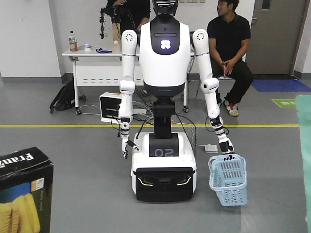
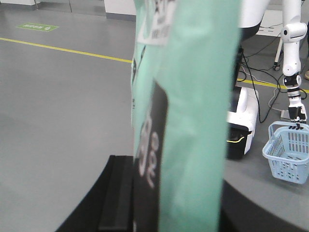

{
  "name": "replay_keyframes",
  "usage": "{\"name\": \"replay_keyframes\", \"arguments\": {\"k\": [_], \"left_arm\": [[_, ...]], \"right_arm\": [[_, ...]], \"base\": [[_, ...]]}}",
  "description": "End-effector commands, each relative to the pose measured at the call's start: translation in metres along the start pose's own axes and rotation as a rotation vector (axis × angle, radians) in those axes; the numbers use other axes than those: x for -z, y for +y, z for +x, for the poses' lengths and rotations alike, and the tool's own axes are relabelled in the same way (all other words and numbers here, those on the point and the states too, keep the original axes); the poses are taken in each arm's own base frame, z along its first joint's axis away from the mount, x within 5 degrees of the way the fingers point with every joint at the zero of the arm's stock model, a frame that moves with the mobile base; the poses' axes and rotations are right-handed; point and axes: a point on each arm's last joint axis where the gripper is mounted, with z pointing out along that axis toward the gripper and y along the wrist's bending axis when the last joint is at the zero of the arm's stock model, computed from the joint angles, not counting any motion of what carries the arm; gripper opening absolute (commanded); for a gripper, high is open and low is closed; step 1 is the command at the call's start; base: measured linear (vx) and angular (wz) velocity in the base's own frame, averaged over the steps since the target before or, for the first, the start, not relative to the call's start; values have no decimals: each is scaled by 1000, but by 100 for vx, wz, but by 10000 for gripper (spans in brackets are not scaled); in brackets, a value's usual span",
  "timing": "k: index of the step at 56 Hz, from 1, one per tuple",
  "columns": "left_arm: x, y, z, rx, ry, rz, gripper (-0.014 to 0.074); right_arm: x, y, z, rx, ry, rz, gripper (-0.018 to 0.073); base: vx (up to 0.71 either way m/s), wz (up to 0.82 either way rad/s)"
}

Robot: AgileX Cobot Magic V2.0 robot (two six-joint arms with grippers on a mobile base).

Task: Pick snacks and fruit into basket
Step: 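Drive the base up to the robot holding the light-blue basket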

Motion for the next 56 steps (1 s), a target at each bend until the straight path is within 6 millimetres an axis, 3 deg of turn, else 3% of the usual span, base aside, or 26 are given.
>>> {"name": "replay_keyframes", "arguments": {"k": [1, 56], "left_arm": [[8, 1, -18, 6, -132, -12, -8], [8, 1, -18, 6, -132, -12, -8]], "right_arm": [[5, 1, -18, 18, -124, -7, -7], [5, 1, -18, 18, -124, -7, -7]], "base": [[49, 1], [43, 2]]}}
